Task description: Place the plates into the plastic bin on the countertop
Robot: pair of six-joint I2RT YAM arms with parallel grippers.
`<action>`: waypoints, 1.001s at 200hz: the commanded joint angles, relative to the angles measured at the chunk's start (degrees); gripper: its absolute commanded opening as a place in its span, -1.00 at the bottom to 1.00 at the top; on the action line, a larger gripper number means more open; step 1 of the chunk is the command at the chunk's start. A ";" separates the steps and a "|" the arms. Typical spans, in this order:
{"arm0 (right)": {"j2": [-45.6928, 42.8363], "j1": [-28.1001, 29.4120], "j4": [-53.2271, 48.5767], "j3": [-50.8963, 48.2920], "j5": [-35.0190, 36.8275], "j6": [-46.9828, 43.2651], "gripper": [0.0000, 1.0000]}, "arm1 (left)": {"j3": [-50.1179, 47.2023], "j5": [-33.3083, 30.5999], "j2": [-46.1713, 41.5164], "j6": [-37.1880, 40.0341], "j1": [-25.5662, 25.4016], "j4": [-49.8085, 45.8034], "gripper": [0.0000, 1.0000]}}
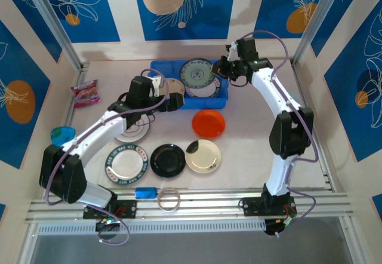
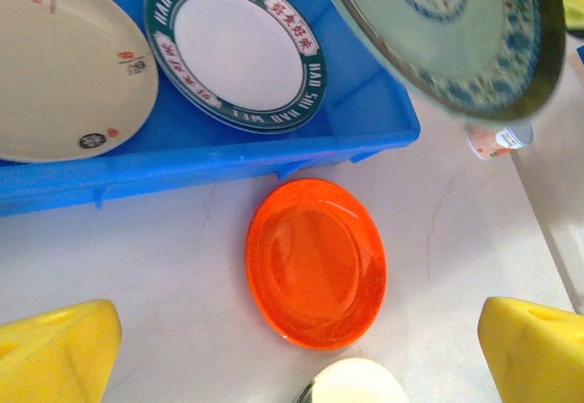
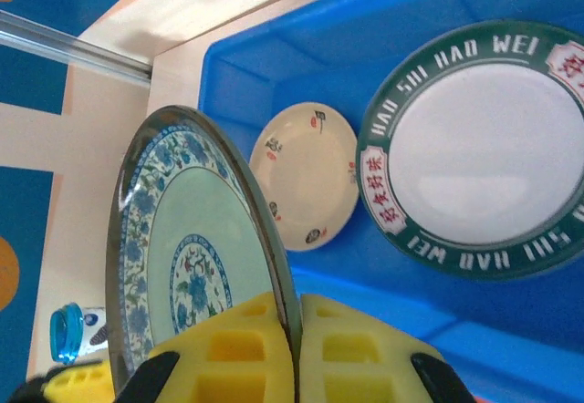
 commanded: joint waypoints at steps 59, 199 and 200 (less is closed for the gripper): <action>17.13 2.86 -6.67 22.97 -2.01 5.38 -1.00 | -7.03 -2.52 -6.70 0.94 0.42 -0.98 0.99; 36.36 8.01 -8.95 39.92 2.18 7.46 -1.00 | -9.10 -2.54 -6.58 0.36 0.50 0.96 0.99; 36.55 8.03 -9.02 40.17 2.23 7.51 -1.00 | -9.09 -2.47 -6.52 0.37 0.55 1.00 0.99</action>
